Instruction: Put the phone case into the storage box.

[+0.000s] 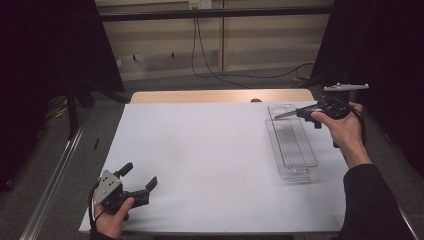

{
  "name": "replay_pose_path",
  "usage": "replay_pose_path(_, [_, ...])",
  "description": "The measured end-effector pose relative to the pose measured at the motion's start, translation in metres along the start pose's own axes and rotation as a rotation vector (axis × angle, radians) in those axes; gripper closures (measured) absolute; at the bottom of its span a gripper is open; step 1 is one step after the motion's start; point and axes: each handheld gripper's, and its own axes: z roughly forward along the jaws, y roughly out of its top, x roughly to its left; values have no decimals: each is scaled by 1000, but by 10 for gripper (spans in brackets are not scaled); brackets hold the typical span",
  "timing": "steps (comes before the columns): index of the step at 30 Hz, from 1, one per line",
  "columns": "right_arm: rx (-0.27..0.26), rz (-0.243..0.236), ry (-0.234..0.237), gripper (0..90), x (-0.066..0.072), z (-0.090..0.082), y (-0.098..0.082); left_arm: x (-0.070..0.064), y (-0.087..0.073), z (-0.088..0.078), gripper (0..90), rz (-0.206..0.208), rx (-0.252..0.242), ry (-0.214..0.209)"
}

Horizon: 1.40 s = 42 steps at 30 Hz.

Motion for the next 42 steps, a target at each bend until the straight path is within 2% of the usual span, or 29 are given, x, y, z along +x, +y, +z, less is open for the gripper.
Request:
replay_pose_path(21, [51, 34, -59, 118, 11, 24, 5, -1, -1, 1, 31, 6, 10, 0])
replay_pose_path(31, [81, 42, -110, 118, 20, 36, 9, -1, -1, 2, 32, 2, 11, -6])
replay_pose_path(38, [93, 25, -139, 118, 26, 42, 7, -1, 0, 1, 32, 7, 15, 0])
replay_pose_path(42, [93, 48, -156, 118, 28, 44, 8, -1, -1, 1, 32, 8, 16, -3])
